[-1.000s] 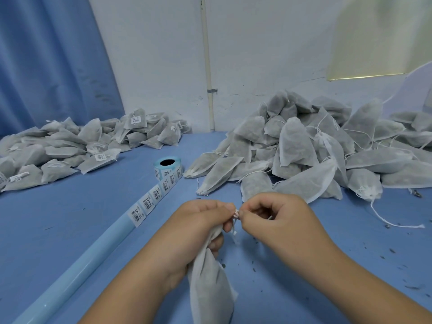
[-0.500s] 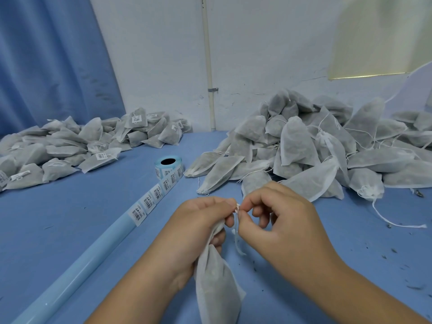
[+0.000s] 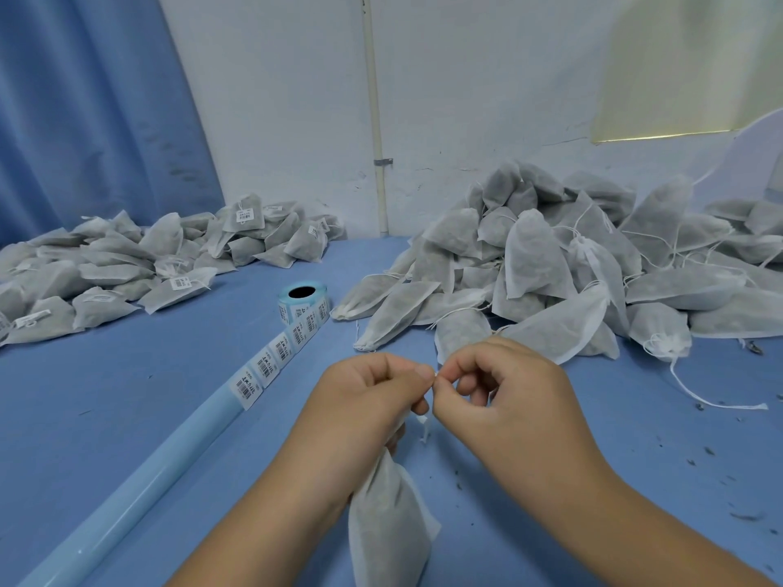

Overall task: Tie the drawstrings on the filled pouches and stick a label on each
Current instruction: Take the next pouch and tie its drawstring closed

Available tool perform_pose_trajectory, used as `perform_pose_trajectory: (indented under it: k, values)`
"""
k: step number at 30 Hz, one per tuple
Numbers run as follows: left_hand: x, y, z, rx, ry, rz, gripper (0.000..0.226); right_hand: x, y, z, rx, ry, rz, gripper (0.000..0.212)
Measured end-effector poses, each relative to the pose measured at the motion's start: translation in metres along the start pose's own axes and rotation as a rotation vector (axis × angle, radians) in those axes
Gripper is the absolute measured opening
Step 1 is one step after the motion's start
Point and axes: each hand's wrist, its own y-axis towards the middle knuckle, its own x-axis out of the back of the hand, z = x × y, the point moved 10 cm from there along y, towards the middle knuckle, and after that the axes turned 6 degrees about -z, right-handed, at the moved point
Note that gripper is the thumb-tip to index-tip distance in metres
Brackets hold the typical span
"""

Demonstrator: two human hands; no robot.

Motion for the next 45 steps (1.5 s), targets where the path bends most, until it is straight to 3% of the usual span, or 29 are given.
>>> perform_pose_trajectory:
  k: [10, 17, 28, 36, 45]
  values:
    - [0.008, 0.005, -0.002, -0.018, 0.04, -0.015, 0.029, -0.019, 0.001, -0.034, -0.412, 0.373, 0.263, 0.01]
    - [0.016, 0.008, -0.007, -0.069, 0.014, -0.038, 0.024, -0.03, 0.002, -0.03, -0.57, 0.861, 0.383, 0.011]
    - [0.009, 0.006, -0.005, -0.049, -0.018, 0.01, 0.021, -0.037, -0.006, -0.057, -0.679, 0.62, 0.428, 0.01]
    - [0.01, 0.01, -0.003, -0.033, -0.076, 0.026, 0.023, -0.044, -0.012, -0.051, -0.691, 0.627, 0.545, 0.021]
    - [0.009, 0.012, 0.001, -0.014, -0.101, 0.062, 0.016, -0.045, -0.014, -0.051, -0.656, 0.607, 0.537, 0.011]
